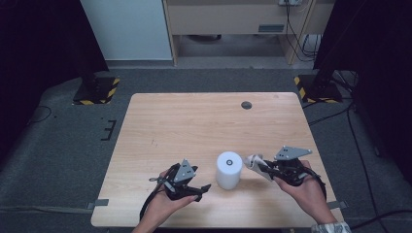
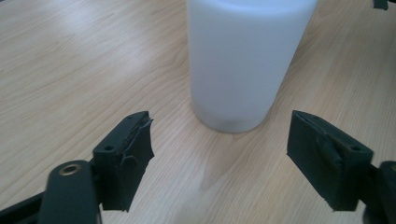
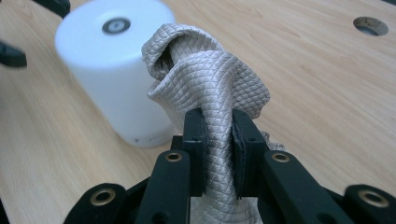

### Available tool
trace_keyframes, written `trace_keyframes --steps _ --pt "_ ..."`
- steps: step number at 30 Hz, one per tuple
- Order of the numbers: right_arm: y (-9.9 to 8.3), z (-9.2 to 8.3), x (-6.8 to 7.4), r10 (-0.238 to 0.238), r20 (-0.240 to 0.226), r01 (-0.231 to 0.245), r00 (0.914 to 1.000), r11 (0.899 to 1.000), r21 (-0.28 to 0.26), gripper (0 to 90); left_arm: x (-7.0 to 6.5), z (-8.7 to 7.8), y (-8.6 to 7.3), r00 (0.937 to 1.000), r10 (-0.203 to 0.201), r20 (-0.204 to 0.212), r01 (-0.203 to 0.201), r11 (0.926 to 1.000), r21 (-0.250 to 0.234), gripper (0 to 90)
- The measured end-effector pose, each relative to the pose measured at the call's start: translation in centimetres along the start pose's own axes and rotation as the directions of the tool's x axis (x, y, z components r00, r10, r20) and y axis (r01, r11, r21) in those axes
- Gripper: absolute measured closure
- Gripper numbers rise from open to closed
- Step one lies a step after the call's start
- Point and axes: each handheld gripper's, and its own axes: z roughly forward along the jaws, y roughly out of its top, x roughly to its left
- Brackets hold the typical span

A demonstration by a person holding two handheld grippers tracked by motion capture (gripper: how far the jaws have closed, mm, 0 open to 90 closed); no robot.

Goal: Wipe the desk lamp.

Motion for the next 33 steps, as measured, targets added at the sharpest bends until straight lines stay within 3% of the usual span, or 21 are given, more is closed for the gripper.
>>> trace_keyframes --steps 12,21,26,33 --pt "3.2 1.1 -0.3 -0.025 -0.023 0.025 0.9994 1.000 -0.005 78.5 -0.7 2.5 2.7 0.9992 0.033 0.024 -0.033 0.9993 -0.017 13.2" --pt "6.2 2.1 0.6 -0.065 -0.061 0.064 0.9960 0.998 -0.027 78.4 -1.1 4.2 4.1 0.9986 0.047 0.026 -0.046 0.9989 -0.011 10.3" --pt "6.3 3.4 0.9 -0.080 -0.085 0.081 0.9931 0.997 0.000 78.5 -1.1 4.6 4.2 0.9986 0.042 0.032 -0.041 0.9990 -0.017 10.3" --pt "6.0 3.8 0.4 -0.067 -0.097 0.069 0.9930 0.998 0.010 78.5 -1.1 5.1 4.8 0.9977 0.051 0.045 -0.050 0.9984 -0.029 11.9"
